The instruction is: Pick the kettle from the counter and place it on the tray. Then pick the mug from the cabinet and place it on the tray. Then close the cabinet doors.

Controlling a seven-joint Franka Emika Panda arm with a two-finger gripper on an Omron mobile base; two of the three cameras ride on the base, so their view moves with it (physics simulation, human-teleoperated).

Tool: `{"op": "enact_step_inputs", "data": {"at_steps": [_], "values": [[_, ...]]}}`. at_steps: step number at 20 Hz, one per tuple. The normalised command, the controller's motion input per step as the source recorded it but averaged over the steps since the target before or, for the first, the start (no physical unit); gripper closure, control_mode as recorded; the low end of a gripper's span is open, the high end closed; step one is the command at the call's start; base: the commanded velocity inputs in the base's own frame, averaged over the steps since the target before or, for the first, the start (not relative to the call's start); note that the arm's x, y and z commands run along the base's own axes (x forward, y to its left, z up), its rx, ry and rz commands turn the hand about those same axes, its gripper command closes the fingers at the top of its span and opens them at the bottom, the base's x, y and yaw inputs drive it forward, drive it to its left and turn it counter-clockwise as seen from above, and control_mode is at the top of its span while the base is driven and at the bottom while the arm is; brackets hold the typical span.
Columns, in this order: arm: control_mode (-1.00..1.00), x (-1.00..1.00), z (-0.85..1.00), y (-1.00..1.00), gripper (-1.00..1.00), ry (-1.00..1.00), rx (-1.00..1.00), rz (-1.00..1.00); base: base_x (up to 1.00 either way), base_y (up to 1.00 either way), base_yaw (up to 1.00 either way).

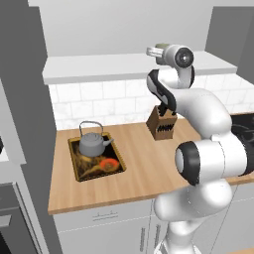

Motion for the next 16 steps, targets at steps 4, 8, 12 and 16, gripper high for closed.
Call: {"op": "enact_step_inputs", "data": {"at_steps": [4, 8, 12, 16], "values": [[-1.00, 0.00, 0.00, 0.00, 1.00, 0.00, 0.00, 0.00, 0.00, 0.00, 0.00], [-1.00, 0.00, 0.00, 0.00, 1.00, 0.00, 0.00, 0.00, 0.00, 0.00, 0.00], [-1.00, -0.11, 0.00, 0.00, 1.00, -0.02, 0.00, 0.00, 0.00, 0.00, 0.00], [-1.00, -0.41, 0.00, 0.00, 1.00, -0.08, 0.00, -0.04, 0.00, 0.00, 0.00]]}}
